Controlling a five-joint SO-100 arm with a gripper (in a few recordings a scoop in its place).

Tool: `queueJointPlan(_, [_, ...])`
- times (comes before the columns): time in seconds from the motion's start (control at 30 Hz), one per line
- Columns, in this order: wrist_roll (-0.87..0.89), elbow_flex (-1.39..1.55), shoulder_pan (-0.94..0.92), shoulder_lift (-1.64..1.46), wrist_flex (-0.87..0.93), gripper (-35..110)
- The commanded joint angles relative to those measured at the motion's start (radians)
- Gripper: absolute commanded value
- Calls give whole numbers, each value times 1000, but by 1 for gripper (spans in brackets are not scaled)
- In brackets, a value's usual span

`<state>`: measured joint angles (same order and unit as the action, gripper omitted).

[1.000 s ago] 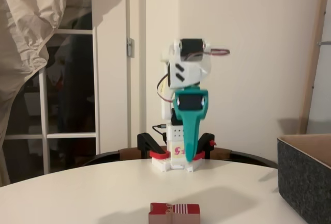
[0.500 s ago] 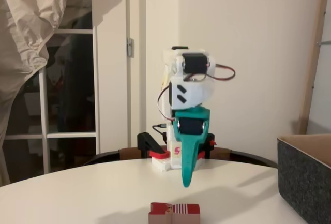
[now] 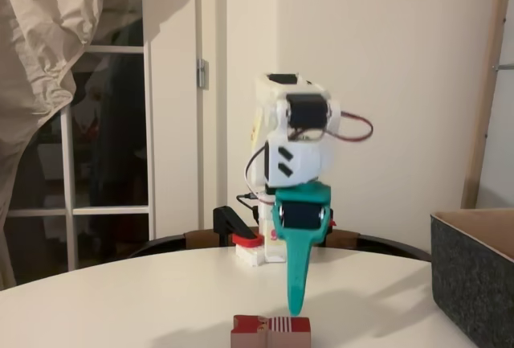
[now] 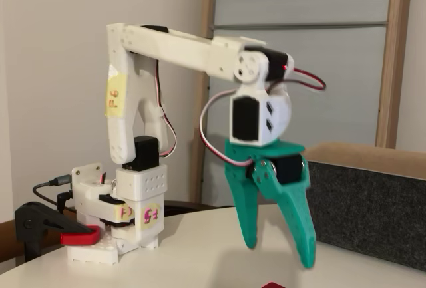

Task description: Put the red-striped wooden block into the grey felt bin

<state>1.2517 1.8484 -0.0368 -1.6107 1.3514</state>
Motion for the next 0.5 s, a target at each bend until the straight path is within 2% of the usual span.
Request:
queueJointPlan(0.0, [21, -31, -34, 14, -21, 35])
queueJointPlan(0.47, [55, -18, -83, 89, -66, 34])
